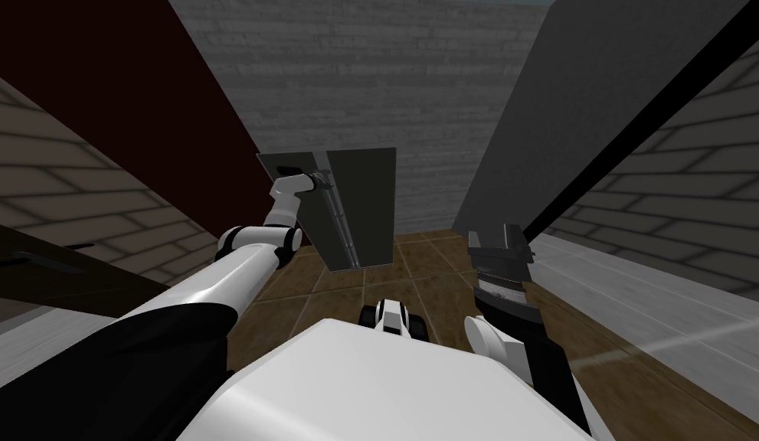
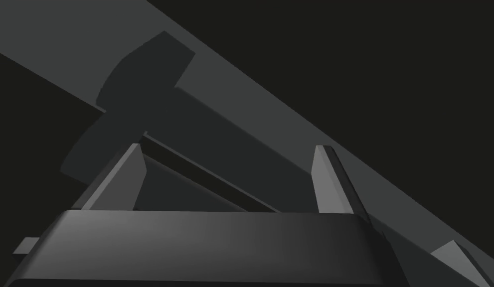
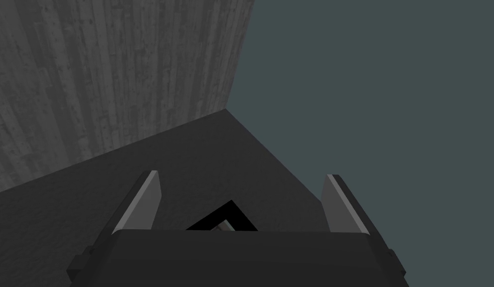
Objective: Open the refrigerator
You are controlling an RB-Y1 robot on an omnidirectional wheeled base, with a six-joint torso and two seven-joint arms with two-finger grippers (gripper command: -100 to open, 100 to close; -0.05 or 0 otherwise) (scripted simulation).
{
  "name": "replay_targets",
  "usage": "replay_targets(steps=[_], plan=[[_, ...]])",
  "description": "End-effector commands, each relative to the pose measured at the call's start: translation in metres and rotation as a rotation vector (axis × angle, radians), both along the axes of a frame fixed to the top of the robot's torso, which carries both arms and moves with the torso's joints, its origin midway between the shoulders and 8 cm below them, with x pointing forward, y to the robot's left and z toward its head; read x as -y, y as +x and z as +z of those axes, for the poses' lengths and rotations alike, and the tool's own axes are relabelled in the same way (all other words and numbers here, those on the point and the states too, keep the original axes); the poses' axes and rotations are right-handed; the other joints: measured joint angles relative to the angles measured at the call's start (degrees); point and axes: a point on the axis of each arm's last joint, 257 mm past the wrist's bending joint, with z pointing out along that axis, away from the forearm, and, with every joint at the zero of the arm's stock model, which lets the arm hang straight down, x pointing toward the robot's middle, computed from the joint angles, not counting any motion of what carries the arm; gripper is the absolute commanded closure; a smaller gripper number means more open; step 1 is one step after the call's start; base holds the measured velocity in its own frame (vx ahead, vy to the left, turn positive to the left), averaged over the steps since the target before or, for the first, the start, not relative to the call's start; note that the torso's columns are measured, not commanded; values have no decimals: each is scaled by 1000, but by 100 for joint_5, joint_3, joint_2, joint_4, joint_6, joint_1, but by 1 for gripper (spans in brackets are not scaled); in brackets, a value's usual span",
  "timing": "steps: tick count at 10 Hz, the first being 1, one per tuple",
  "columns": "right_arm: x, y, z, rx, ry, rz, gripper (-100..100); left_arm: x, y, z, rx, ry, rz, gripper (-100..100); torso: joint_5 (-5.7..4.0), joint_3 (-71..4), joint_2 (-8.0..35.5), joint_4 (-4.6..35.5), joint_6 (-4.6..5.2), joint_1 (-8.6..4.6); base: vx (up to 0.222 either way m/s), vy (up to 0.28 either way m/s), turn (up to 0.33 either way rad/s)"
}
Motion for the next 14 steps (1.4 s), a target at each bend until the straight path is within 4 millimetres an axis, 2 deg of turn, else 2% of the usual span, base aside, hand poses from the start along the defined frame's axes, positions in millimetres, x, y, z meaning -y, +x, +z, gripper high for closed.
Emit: replay_targets(steps=[1,10,11,13,14], plan=[[0,0,0,0,0,0,0,-21,-14,30,10,-68,21,-100,-4,-2,-5,-1,-1,-10,58,-74,11],[0,0,0,0,0,0,0,-47,-31,47,-16,-163,47,-100,-19,-12,-10,13,4,1,25,-38,9],[0,0,0,0,0,0,0,-43,-24,23,-66,-166,44,-100,-28,-15,-11,17,12,-4,-11,-22,31],[0,0,0,0,0,0,0,-43,-23,9,-96,-177,47,-100,3,-12,-20,-11,1,15,38,5,21],[0,0,0,0,0,0,0,-42,-22,4,-107,-181,45,100,17,-14,-19,-26,1,20,-20,-9,37]])
